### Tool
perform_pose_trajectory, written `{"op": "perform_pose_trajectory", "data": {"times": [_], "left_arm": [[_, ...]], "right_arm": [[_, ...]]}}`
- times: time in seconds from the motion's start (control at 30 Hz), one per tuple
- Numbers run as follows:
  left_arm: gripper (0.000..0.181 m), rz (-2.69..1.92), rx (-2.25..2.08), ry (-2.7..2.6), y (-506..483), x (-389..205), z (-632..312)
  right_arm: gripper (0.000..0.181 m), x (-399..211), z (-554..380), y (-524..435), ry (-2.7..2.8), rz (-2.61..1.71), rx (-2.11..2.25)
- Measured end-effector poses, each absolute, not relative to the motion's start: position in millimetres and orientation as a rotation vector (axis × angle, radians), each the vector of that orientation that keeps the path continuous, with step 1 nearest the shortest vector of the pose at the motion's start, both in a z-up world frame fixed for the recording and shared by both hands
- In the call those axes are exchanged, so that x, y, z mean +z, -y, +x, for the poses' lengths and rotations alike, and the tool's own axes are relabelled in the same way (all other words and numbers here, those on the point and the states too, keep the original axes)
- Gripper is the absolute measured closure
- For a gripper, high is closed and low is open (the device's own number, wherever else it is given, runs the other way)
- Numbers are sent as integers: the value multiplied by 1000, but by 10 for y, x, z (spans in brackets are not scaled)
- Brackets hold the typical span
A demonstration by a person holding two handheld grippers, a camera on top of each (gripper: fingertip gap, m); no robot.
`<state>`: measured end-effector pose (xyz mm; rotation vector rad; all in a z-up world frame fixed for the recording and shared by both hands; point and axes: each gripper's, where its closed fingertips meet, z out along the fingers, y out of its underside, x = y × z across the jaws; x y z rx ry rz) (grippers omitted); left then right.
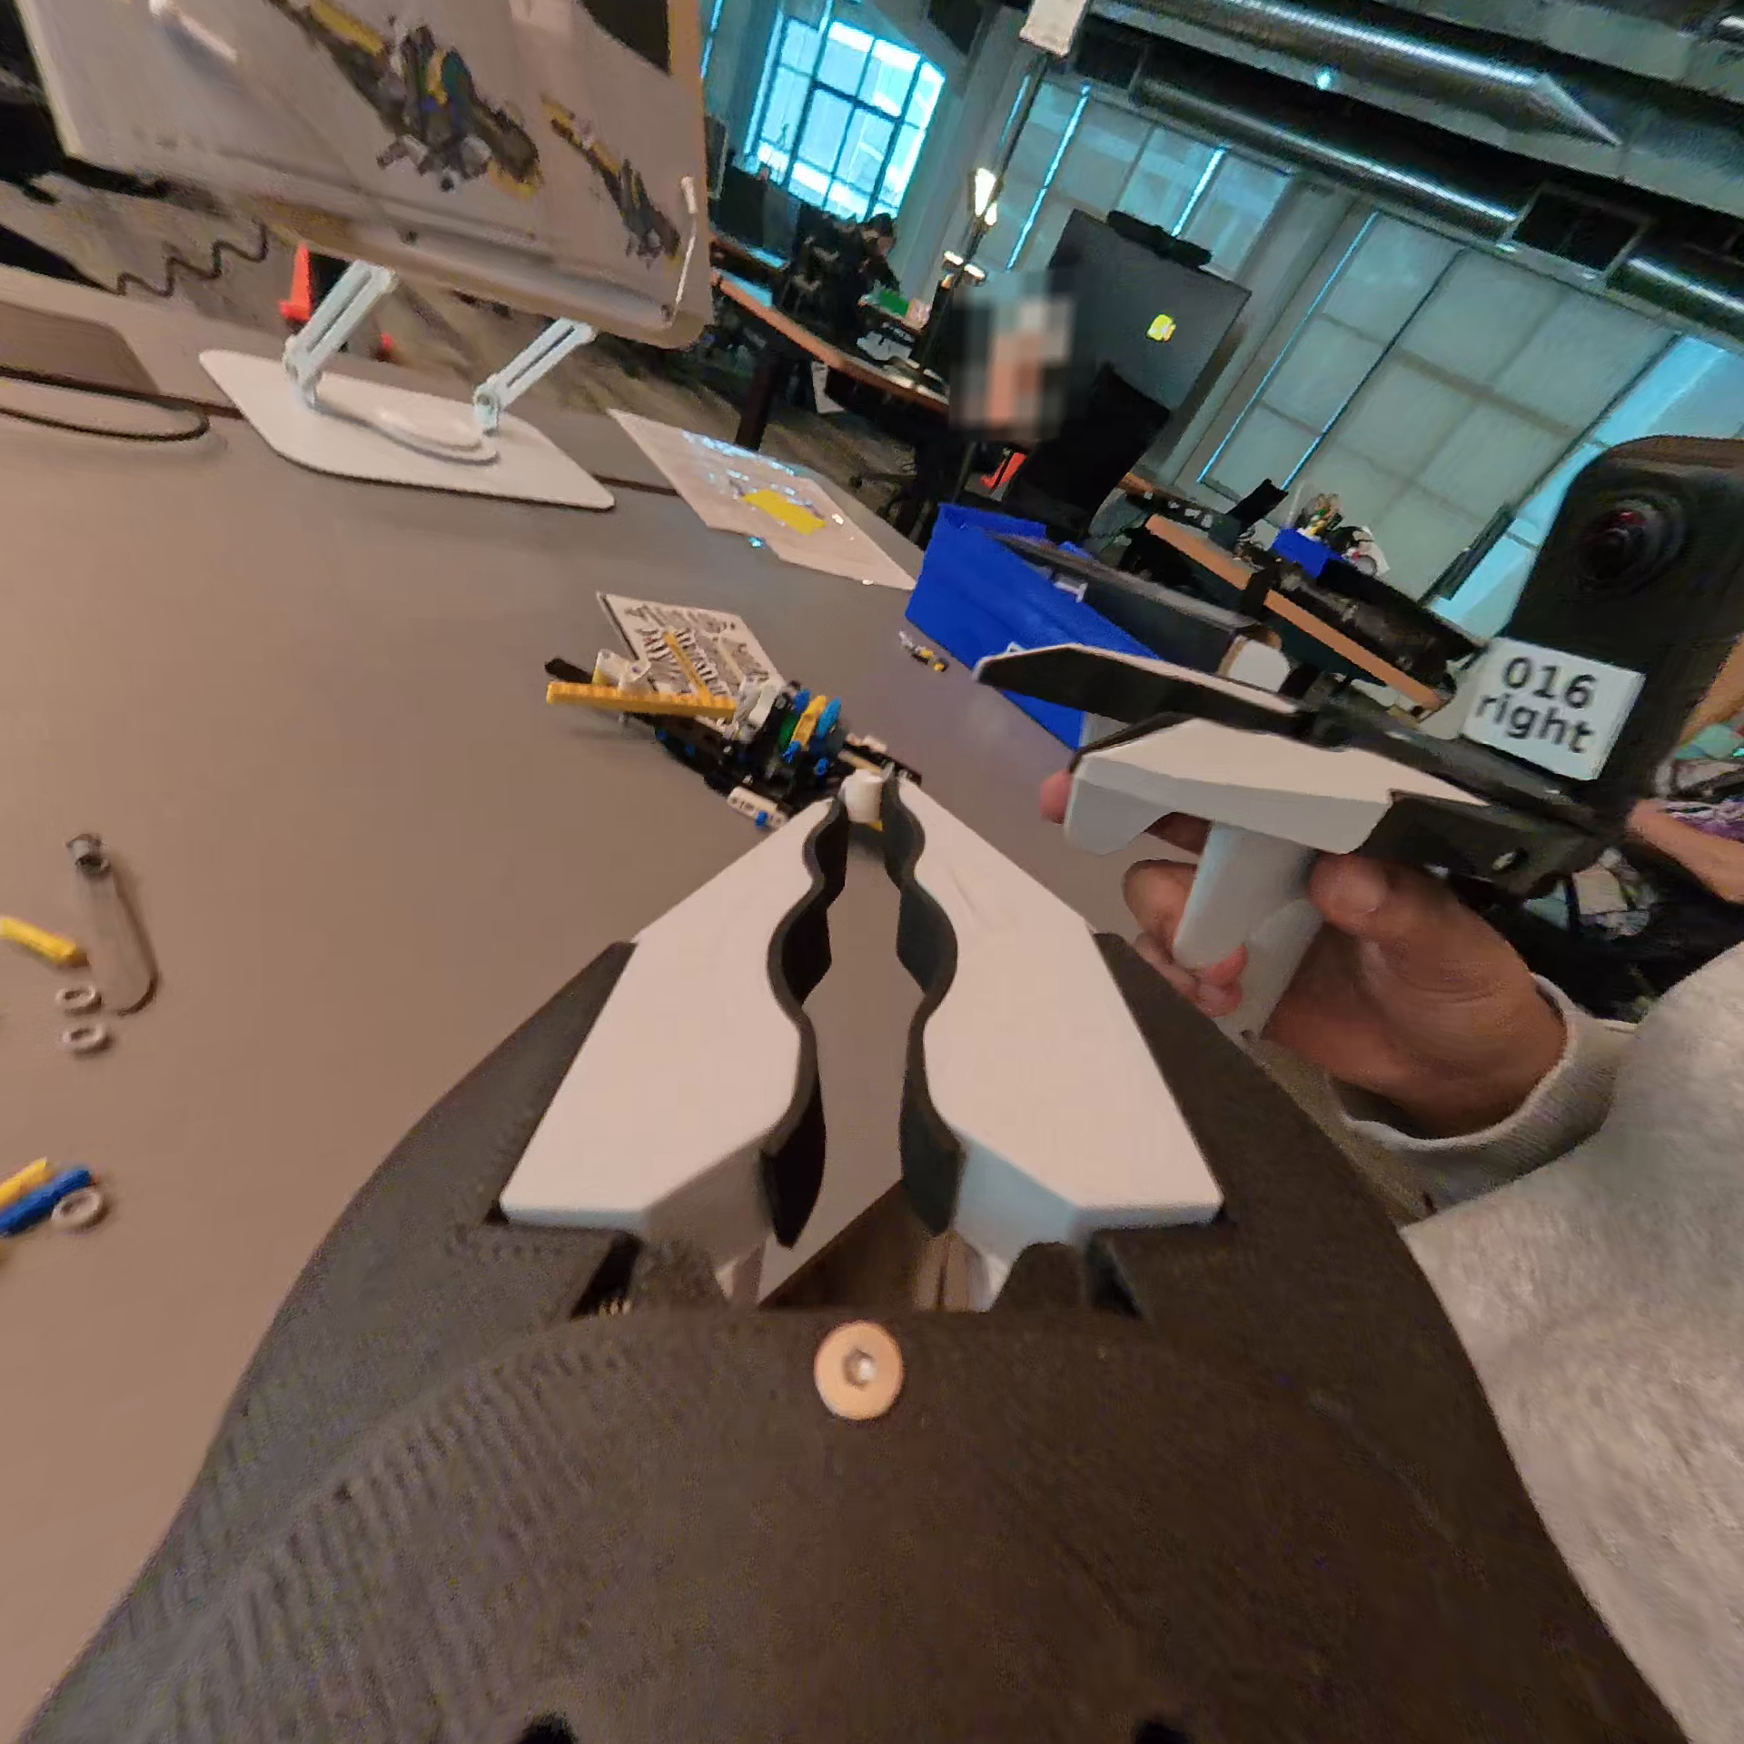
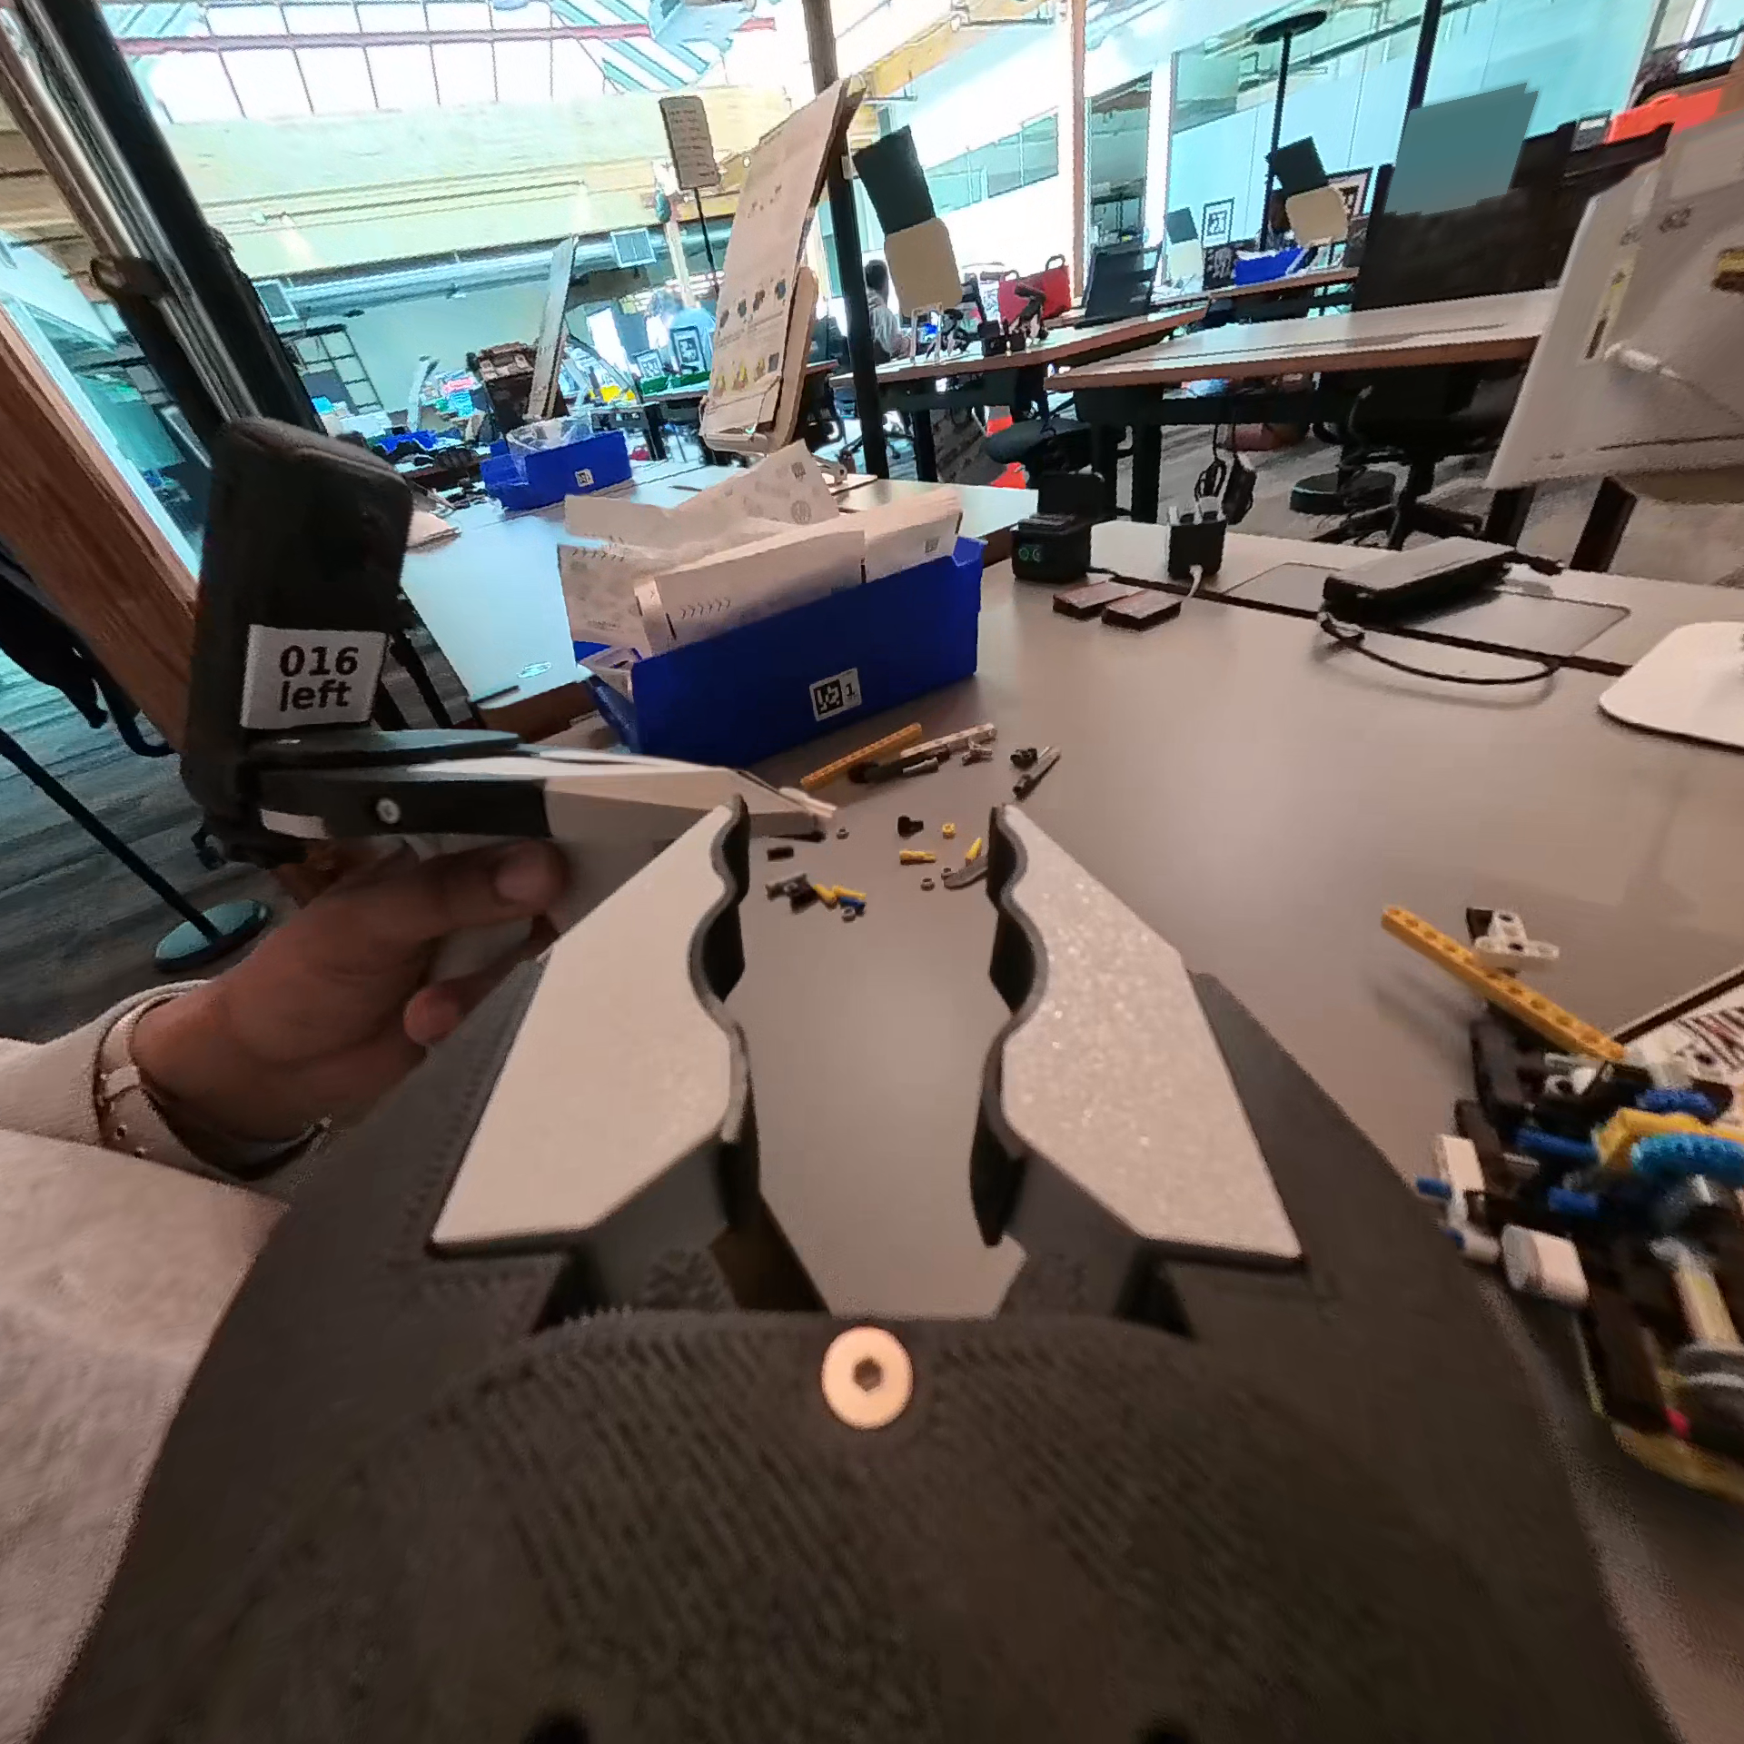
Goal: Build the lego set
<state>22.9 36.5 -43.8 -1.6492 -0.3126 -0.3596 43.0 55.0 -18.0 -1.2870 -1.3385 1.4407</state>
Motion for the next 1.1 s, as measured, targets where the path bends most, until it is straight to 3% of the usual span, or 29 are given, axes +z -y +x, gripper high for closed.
{"op": "perform_pose_trajectory", "data": {"times": [0.17,0.3,0.37,0.6,1.1], "left_arm": [[174,-1634,-315,224,-498,-170,269],[174,-1641,-264,180,-644,-99,279],[174,-1659,-268,212,-685,-224,232],[175,-1744,-220,306,-692,-824,112],[175,-1858,-294,325,-692,-1181,164]], "right_arm": [[132,-130,383,-674,1293,-1223,1479],[134,-484,414,-877,1221,-1185,1578],[132,-731,455,-984,1232,-1264,1596],[136,-711,598,-1382,1142,-1330,1437],[123,-1215,829,-1187,1344,-1499,1200]]}}
